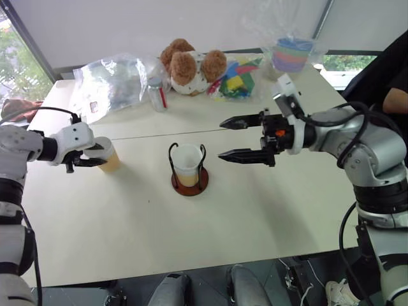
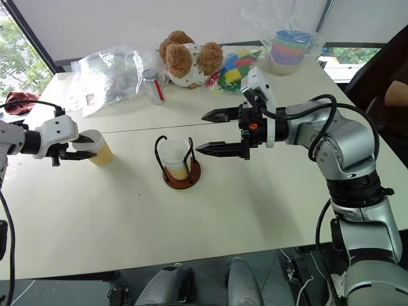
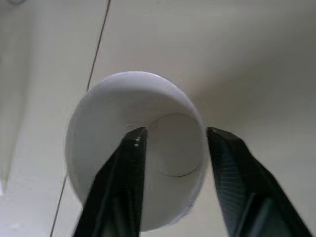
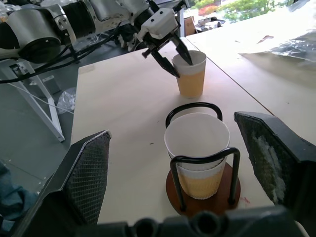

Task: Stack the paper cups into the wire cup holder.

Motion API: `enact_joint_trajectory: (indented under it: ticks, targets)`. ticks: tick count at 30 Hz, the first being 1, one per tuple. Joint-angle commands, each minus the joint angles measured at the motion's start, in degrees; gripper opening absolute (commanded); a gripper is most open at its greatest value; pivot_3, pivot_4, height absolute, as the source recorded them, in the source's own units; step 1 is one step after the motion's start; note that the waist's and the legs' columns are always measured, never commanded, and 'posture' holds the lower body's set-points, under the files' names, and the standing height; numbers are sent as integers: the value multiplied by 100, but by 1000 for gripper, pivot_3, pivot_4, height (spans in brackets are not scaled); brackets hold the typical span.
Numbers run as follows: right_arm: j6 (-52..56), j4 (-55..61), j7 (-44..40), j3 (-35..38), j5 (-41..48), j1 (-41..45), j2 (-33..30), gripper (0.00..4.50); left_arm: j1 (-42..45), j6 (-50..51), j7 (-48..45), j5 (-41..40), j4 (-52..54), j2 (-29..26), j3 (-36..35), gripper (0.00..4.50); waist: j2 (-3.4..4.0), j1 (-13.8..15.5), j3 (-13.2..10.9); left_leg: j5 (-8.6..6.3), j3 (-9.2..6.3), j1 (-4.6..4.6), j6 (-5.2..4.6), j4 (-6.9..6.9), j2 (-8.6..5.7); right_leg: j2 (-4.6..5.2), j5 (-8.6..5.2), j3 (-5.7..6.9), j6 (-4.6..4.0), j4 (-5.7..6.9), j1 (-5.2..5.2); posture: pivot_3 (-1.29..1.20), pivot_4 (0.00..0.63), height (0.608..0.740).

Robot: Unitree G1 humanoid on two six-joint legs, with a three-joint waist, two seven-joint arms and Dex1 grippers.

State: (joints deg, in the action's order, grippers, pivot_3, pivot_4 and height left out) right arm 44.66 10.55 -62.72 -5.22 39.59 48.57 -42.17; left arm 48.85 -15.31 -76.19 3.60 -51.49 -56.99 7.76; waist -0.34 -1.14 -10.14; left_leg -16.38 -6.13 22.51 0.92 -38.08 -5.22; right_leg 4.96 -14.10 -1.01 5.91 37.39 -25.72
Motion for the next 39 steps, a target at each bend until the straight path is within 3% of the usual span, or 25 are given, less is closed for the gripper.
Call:
enact_joint_trajectory:
  ticks: [1, 10, 14, 16, 19, 28, 39]
  targets:
    - [-18, 237, 64, 226, 36, 28, -6, 4378, 240, -157, -95, 57, -121, -42, -54, 33, 0, 5, 0, 0, 0, 0, 0, 0, 0, 0, 0, 0, 0, 0, 0, 0, 150, 740]
    - [-150, 209, -64, 164, -270, -110, -354, 4378, 617, -146, -284, 130, 164, -77, -48, 33, -5, 43, -2, -2, -1, 2, -5, -4, -1, 1, 0, 3, 1, 0, 1, 0, 150, 740]
    - [-519, 124, -672, 269, -741, -343, -1396, 4378, 1957, 1763, -1456, -895, 1944, 190, 188, 33, -19, 172, -4, -1, -33, 65, -3, -48, -6, -4, 8, 33, 17, -8, -17, 0, 150, 740]
    - [-581, 56, -693, 300, -780, -280, -1483, 4378, 2216, 2646, -1631, -1652, 2718, 56, 693, 33, -16, 146, -2, -6, -35, 125, -9, -107, -8, -4, 22, 35, 38, 14, -56, 0, 150, 740]
    - [-559, 77, -541, 373, -768, -210, -1358, 4378, 2558, 3264, -1631, -2562, 3360, 28, 1441, 33, 0, 19, 6, -20, 2, 103, -32, -107, -21, 21, 25, 18, 46, 14, -44, 0, 150, 740]
    - [-289, 624, -85, 699, -505, -778, -1178, 4378, 3279, 2530, -1631, -3403, 2760, 211, 3192, 33, -1, -121, 2, -29, 26, 80, -50, -106, -5, 6, 25, 3, 43, 45, -64, 0, 150, 740]
    - [-267, 801, 225, 914, -373, -1089, -1075, 4378, 3776, 1920, -1631, -3839, 2492, 154, 4372, 33, -4, -69, 1, -27, 29, 83, -47, -109, -8, 8, 25, 0, 43, 41, -62, 0, 150, 740]
